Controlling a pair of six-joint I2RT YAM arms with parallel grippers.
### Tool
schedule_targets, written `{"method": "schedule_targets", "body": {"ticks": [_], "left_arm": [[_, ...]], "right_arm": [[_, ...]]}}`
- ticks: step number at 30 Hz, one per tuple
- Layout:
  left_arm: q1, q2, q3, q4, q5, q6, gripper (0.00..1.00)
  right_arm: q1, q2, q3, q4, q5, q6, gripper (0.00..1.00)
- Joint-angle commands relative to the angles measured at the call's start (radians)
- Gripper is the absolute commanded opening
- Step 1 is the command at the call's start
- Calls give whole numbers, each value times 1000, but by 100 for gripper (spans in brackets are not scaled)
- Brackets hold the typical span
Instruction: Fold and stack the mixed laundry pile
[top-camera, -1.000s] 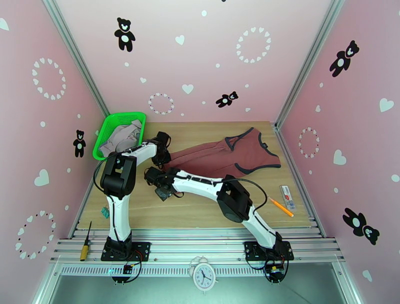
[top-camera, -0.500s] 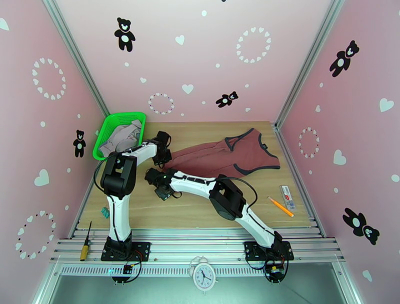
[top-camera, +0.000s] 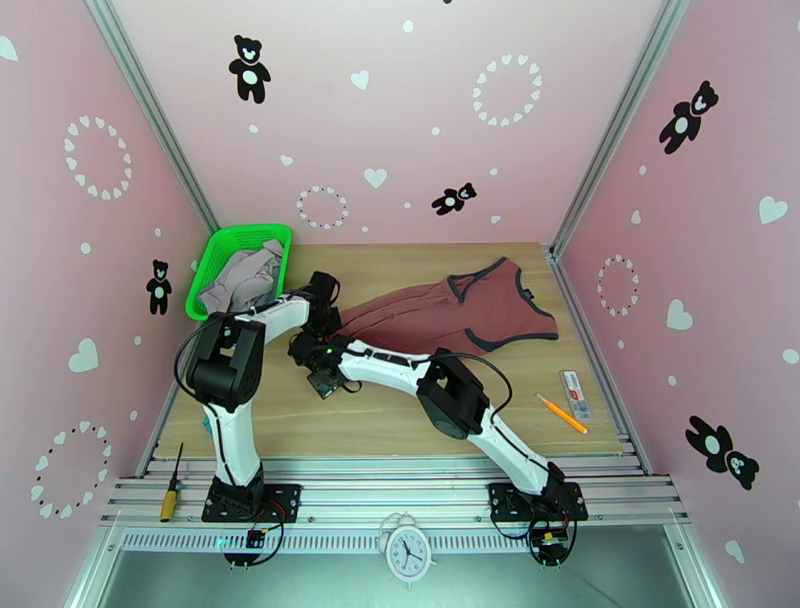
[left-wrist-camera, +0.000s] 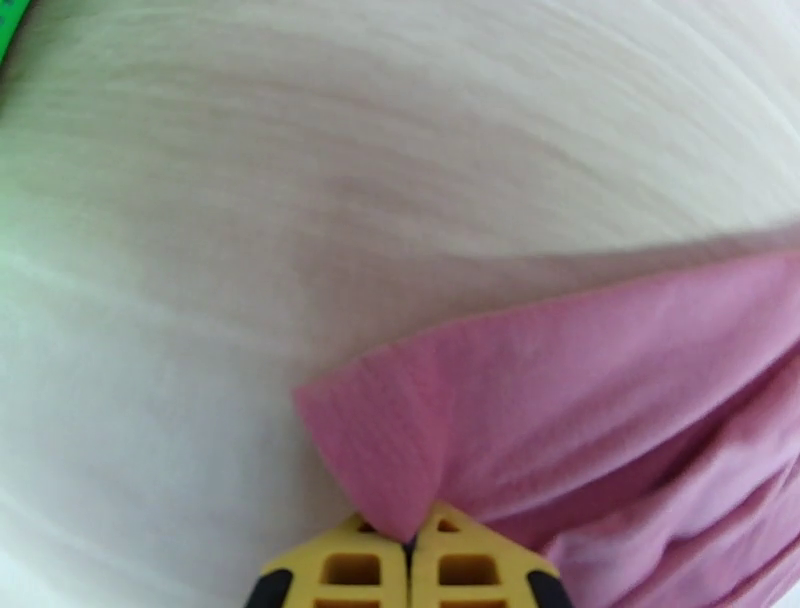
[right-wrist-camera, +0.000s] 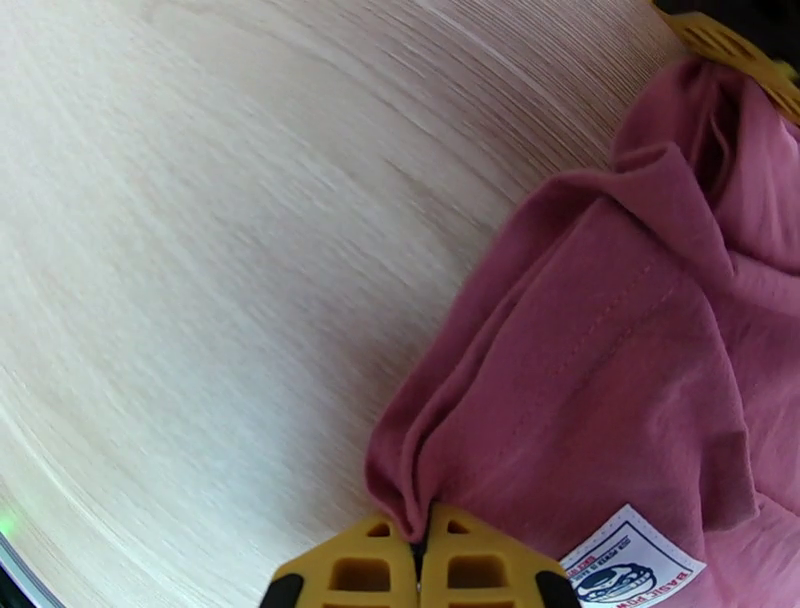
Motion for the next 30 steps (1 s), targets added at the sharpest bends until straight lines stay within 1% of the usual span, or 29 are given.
{"method": "schedule_targets", "body": {"ticks": [1, 5, 11, 14, 17, 21, 23, 25, 30], "left_arm": [[-23, -80, 96, -119, 17, 44, 0], [-69, -57, 232, -209, 15, 80, 0], [-149, 54, 477, -314, -20, 87, 0], [-191, 147, 652, -375, -29, 87, 0], [-238, 267, 868, -448, -37, 87, 0], [-286, 447, 1173, -540, -49, 77, 0], [-297, 512, 1271, -543, -47, 63, 0], [-301, 545, 1289, -504, -22, 46, 0], [-307, 606, 1251, -360, 53, 36, 0]], "right_arm": [[6, -156, -53, 17, 75, -11, 0], [-8, -288, -171, 31, 153, -5, 0], [-65, -507, -462, 82, 243, 43, 0], [-117, -602, -613, 111, 264, 70, 0], [-177, -686, -740, 133, 290, 86, 0], [-266, -769, -861, 152, 317, 85, 0], [-312, -800, -908, 171, 319, 78, 0], [-358, -818, -947, 189, 311, 70, 0], [-442, -810, -1001, 225, 300, 51, 0]]}}
